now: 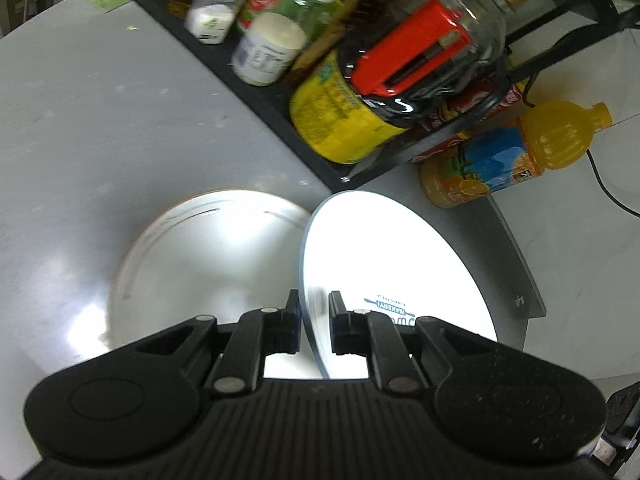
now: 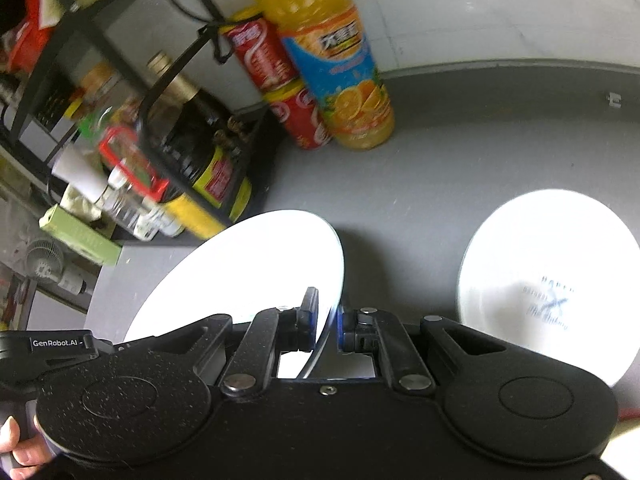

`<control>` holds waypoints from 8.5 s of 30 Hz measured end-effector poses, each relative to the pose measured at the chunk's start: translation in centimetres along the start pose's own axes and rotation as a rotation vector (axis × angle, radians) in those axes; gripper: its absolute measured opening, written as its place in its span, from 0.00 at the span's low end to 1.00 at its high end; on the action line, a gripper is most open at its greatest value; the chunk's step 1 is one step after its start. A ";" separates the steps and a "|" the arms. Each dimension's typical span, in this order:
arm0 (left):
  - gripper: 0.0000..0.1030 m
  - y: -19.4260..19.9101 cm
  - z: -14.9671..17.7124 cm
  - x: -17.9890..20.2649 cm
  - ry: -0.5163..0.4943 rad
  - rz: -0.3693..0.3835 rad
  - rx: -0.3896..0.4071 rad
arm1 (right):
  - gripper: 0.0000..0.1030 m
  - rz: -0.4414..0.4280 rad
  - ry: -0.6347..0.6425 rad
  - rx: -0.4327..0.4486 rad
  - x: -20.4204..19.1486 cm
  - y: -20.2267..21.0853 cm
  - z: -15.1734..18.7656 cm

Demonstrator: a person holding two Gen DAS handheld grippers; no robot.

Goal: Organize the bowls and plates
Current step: 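Lift the 'Sweet' plate with both tools toward the gold-rimmed plate, then lower the 'Sweet' plate onto the gold-rimmed plate with both tools, then open both tools to release the 'Sweet' plate, then move both tools to the white 'BAKERY' plate, then close both tools on the rim of the 'BAKERY' plate, then lift the 'BAKERY' plate with both tools over the plate stack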

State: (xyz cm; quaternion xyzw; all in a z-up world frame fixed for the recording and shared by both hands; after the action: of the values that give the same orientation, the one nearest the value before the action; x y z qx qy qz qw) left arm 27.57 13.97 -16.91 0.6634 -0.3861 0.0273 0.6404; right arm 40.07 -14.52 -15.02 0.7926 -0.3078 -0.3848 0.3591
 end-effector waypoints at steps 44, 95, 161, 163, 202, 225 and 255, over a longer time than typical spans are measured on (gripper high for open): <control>0.11 3.2 4.3 -10.6 0.075 0.002 -0.038 | 0.10 0.085 0.053 -0.070 -7.2 -0.3 9.5; 0.54 4.1 2.0 -8.2 -0.084 -0.153 -0.016 | 0.54 0.139 0.057 -0.035 -8.9 -1.4 7.7; 0.84 -7.9 7.5 18.6 -0.451 -0.072 -0.168 | 0.97 0.264 -0.214 0.099 13.3 10.2 2.0; 0.84 -9.1 7.5 19.1 -0.452 -0.078 -0.188 | 0.97 0.253 -0.223 0.073 14.3 9.6 1.5; 0.17 -20.3 7.7 20.1 -0.369 -0.082 -0.334 | 0.23 0.196 -0.198 -0.220 21.6 -0.4 -1.8; 0.14 -12.6 4.2 21.1 -0.361 0.048 -0.194 | 0.14 0.091 -0.178 -0.034 18.7 6.4 -3.8; 0.14 -2.2 1.0 8.4 -0.218 0.006 -0.082 | 0.14 0.002 -0.031 -0.062 4.2 3.3 -0.5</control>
State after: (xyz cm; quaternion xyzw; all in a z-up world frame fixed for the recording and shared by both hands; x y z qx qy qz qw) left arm 34.22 8.84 -14.50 0.6345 -0.4562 -0.0586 0.6211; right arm 41.96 -19.40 -13.81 0.7748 -0.3022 -0.4059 0.3789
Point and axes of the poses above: each gripper's, at about its wrist camera, not at the fingertips, and y roughly against the way its jaws point, x to its right, z to its underside, the point moved 1 cm from there along -y, roughly the way its jaws point, and after that the axes turned 4 degrees about -x, right-handed, at the moved point
